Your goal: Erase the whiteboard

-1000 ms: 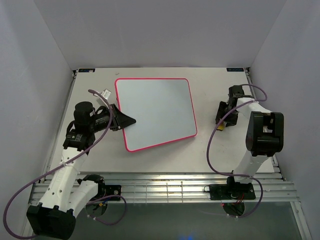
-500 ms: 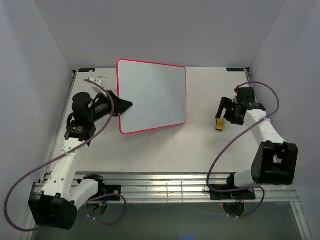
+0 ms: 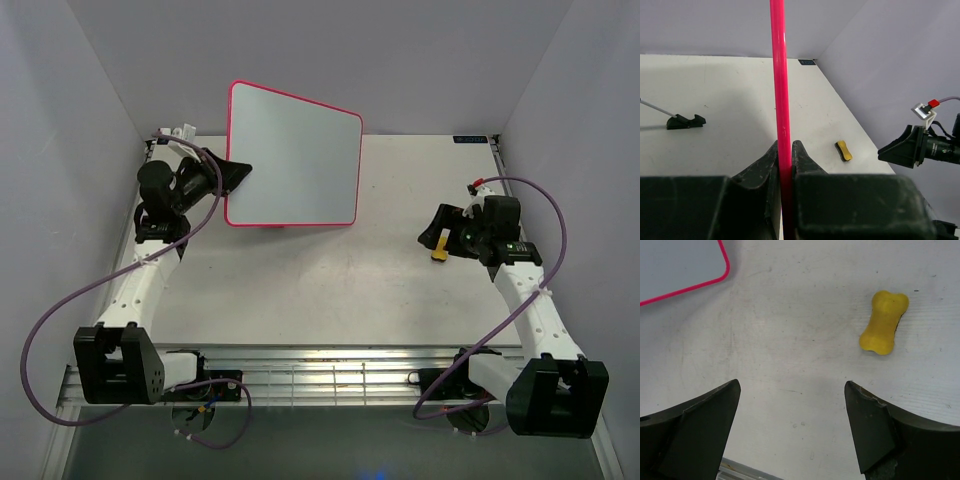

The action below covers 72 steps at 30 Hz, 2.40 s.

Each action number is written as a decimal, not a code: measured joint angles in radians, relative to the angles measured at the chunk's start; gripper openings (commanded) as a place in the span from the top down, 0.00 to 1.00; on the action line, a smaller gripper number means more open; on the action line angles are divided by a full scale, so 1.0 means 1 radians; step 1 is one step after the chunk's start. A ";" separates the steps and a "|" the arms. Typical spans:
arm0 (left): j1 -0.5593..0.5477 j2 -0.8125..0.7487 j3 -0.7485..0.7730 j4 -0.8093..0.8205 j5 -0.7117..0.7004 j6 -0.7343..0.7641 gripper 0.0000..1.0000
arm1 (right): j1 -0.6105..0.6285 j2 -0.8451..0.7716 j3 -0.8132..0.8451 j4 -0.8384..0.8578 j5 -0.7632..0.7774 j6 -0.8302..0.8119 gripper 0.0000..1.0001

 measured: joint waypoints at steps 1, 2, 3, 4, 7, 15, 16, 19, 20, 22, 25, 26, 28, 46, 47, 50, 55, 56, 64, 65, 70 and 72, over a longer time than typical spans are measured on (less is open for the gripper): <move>0.000 -0.005 -0.002 0.000 -0.005 -0.009 1.00 | 0.000 0.002 0.000 0.002 -0.008 0.000 0.10; 0.000 -0.012 -0.005 0.001 -0.011 -0.024 1.00 | 0.001 0.004 0.000 0.006 -0.018 0.001 0.10; -0.001 -0.021 -0.010 0.005 -0.019 -0.040 1.00 | 0.001 0.008 0.000 0.010 -0.026 0.001 0.10; -0.001 -0.029 -0.012 0.008 -0.026 -0.059 1.00 | 0.001 0.012 0.000 0.014 -0.036 0.003 0.10; -0.003 -0.043 -0.013 0.032 -0.049 -0.109 1.00 | 0.001 0.026 0.000 0.020 -0.063 0.006 0.10; -0.017 -0.080 -0.088 0.147 -0.282 -0.146 1.00 | 0.001 0.034 0.000 0.038 -0.109 0.010 0.10; -0.016 -0.079 -0.098 0.164 -0.325 -0.142 1.00 | 0.003 0.034 0.000 0.041 -0.114 0.011 0.10; -0.014 -0.065 -0.130 0.232 -0.443 -0.131 1.00 | 0.023 0.034 0.000 0.044 -0.125 0.011 0.10; -0.013 -0.050 -0.135 0.260 -0.476 -0.127 1.00 | 0.028 0.034 0.000 0.044 -0.127 0.011 0.10; -0.007 -0.010 -0.138 0.313 -0.530 -0.119 1.00 | 0.040 0.034 0.000 0.043 -0.129 0.011 0.10; 0.002 0.049 -0.138 0.379 -0.579 -0.099 1.00 | 0.048 0.034 0.000 0.043 -0.129 0.011 0.10; 0.002 0.063 -0.139 0.396 -0.585 -0.093 1.00 | 0.054 0.034 0.000 0.043 -0.129 0.011 0.10; -0.001 0.082 -0.150 0.444 -0.595 -0.075 1.00 | 0.059 0.034 0.000 0.043 -0.129 0.011 0.10; -0.007 0.150 -0.371 0.868 -0.642 0.037 1.00 | 0.134 0.045 0.005 0.040 -0.124 0.011 0.10; -0.007 0.160 -0.381 0.879 -0.643 0.040 1.00 | 0.137 0.045 0.006 0.040 -0.124 0.011 0.10; -0.007 0.182 -0.419 0.898 -0.658 0.054 1.00 | 0.144 0.045 0.008 0.040 -0.124 0.010 0.10; -0.005 0.181 -0.477 0.949 -0.692 0.043 1.00 | 0.149 0.045 0.009 0.040 -0.124 0.010 0.10; -0.005 0.176 -0.497 0.963 -0.699 0.042 1.00 | 0.151 0.045 0.009 0.040 -0.124 0.010 0.10; -0.005 0.135 -0.615 1.048 -0.746 0.070 1.00 | 0.158 0.045 0.009 0.042 -0.125 0.010 0.10; -0.005 0.137 -0.621 1.061 -0.743 0.079 1.00 | 0.158 0.043 0.009 0.043 -0.125 0.011 0.10; -0.006 0.155 -0.649 1.123 -0.716 0.111 1.00 | 0.158 0.034 0.009 0.045 -0.126 0.010 0.10; -0.006 0.163 -0.661 1.146 -0.707 0.122 1.00 | 0.158 0.030 0.006 0.050 -0.129 0.010 0.10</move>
